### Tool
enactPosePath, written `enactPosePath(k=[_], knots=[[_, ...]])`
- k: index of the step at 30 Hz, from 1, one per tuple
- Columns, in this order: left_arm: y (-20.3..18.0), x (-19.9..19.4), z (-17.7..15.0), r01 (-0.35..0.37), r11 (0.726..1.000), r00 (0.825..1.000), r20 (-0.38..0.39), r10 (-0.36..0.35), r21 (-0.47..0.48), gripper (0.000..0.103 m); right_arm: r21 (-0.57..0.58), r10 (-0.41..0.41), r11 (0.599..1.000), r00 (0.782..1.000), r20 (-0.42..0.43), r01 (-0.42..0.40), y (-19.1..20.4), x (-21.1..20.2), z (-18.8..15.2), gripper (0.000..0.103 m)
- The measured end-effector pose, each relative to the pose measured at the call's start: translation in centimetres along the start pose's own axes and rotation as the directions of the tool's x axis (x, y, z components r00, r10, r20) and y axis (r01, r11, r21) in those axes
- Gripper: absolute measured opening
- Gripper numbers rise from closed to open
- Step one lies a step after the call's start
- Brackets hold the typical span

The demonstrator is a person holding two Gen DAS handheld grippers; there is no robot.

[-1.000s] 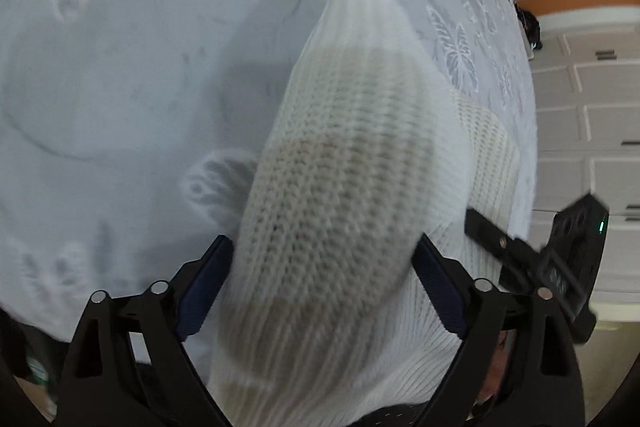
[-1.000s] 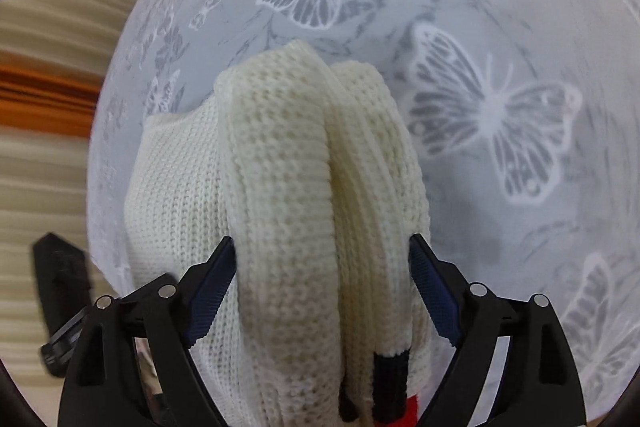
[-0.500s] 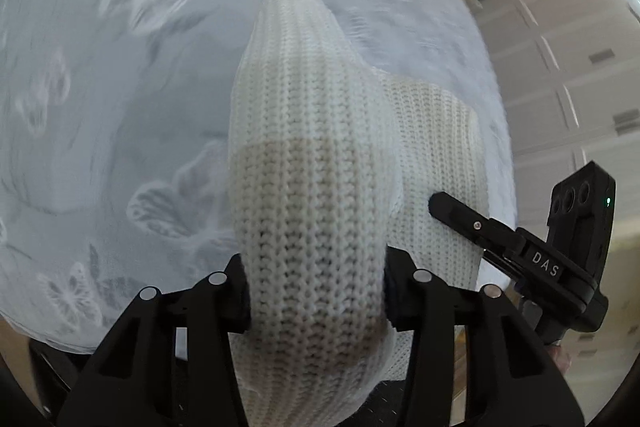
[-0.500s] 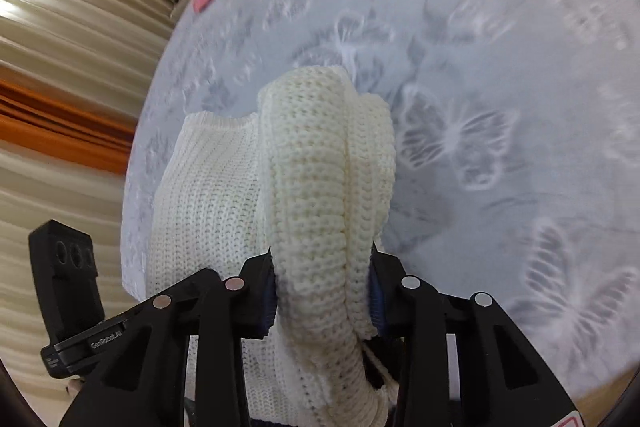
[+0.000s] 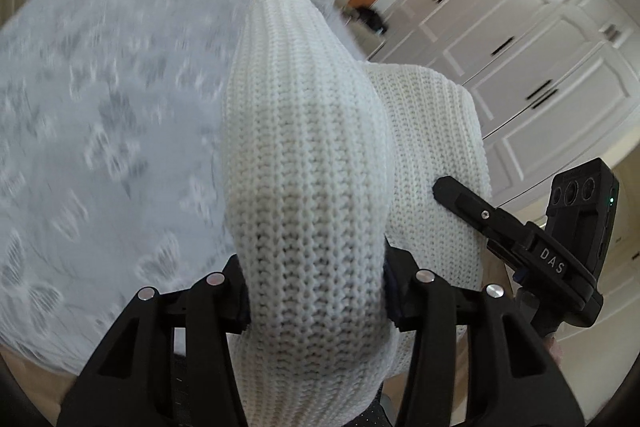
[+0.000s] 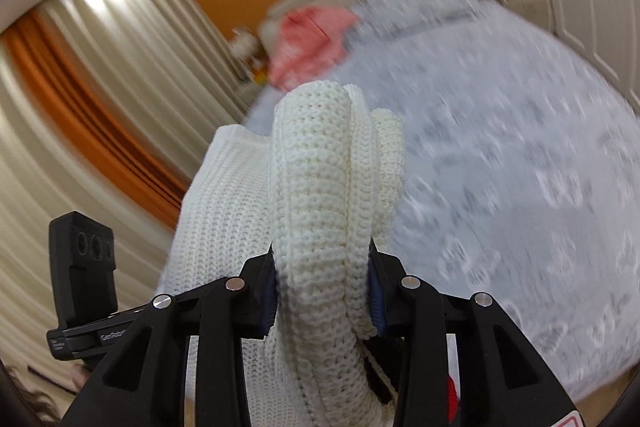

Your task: Fold small clothes

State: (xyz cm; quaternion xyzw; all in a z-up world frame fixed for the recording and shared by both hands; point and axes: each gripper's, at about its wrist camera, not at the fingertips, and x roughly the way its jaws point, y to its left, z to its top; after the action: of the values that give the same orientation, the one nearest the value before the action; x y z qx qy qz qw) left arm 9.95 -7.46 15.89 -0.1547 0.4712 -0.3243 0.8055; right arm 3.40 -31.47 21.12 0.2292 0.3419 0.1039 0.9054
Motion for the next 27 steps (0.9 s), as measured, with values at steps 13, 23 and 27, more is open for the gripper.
enactPosePath(k=[13, 23, 27], knots=[[9.7, -7.2, 4.5, -0.158, 0.987, 0.984, 0.079, 0.157, 0.011, 0.053, -0.083, 0.116, 0.989, 0.991, -0.069, -0.122, 7.7, 13.7, -0.9, 0.037], [30.3, 5.9, -3.4, -0.512, 0.825, 0.858, -0.104, 0.503, -0.240, 0.050, -0.057, -0.133, 0.991, 0.931, -0.339, 0.121, -1.0, 28.8, -10.8, 0.026], [28.2, 3.5, -5.9, -0.520, 0.837, 0.850, -0.005, 0.527, -0.170, 0.063, -0.036, -0.070, 0.997, 0.938, -0.340, 0.061, 0.4, 26.9, -12.2, 0.035]])
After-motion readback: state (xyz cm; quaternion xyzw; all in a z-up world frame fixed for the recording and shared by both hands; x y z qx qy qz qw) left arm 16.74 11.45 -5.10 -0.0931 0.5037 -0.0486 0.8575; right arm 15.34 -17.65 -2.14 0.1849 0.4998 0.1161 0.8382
